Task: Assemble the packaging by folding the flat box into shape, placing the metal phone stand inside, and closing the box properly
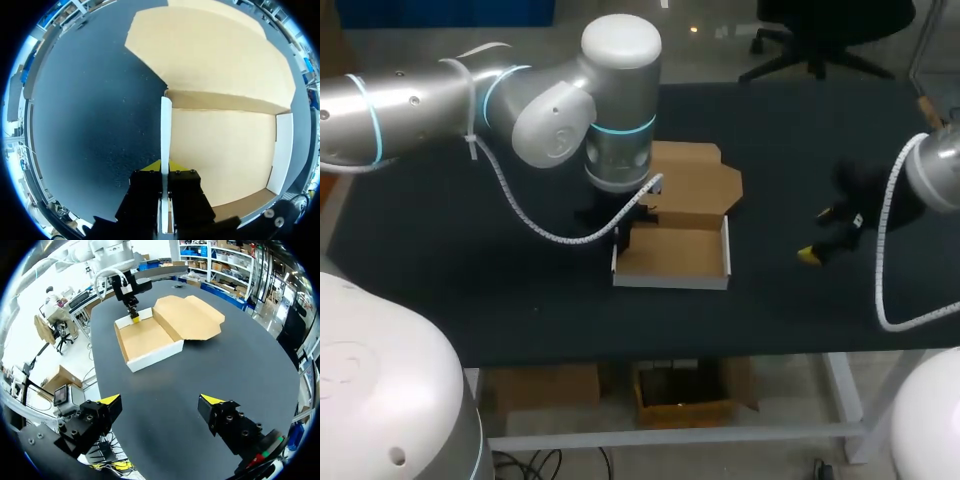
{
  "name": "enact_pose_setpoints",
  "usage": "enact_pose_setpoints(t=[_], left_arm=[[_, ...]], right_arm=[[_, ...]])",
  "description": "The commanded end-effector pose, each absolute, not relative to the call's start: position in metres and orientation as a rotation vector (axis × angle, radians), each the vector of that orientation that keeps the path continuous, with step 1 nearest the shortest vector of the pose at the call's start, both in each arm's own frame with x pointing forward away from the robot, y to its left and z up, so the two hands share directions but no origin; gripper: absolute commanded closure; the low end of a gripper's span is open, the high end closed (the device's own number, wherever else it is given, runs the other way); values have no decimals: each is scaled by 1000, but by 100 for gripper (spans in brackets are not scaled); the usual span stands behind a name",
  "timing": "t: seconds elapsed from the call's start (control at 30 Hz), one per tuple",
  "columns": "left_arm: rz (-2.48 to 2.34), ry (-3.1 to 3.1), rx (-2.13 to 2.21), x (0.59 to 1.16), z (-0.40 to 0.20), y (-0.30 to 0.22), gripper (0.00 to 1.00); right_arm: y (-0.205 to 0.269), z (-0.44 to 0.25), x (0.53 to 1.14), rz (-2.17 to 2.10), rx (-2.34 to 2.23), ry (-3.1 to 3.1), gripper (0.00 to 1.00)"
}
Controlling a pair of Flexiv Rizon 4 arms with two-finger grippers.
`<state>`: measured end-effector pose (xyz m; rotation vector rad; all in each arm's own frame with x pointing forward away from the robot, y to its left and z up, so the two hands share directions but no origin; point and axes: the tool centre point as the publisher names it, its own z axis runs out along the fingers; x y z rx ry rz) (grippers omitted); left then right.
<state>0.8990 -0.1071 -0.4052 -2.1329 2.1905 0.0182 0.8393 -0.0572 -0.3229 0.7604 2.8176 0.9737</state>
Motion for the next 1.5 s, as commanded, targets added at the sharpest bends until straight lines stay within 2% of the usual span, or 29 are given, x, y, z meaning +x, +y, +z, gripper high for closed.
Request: enact_pose_setpoints(t=[0.03, 0.8, 1.5], left_arm=[[40, 2193, -2126, 901, -406, -107, 100], [228, 1935, -2120, 903, -408, -104, 100], [70, 2092, -2059, 898, -403, -101, 100]], right_arm=[[-82, -294, 819, 1087, 681, 2833, 0], [-85, -285, 807, 1072, 552, 2868, 0], [-83, -287, 808, 1056, 568, 2882, 0]])
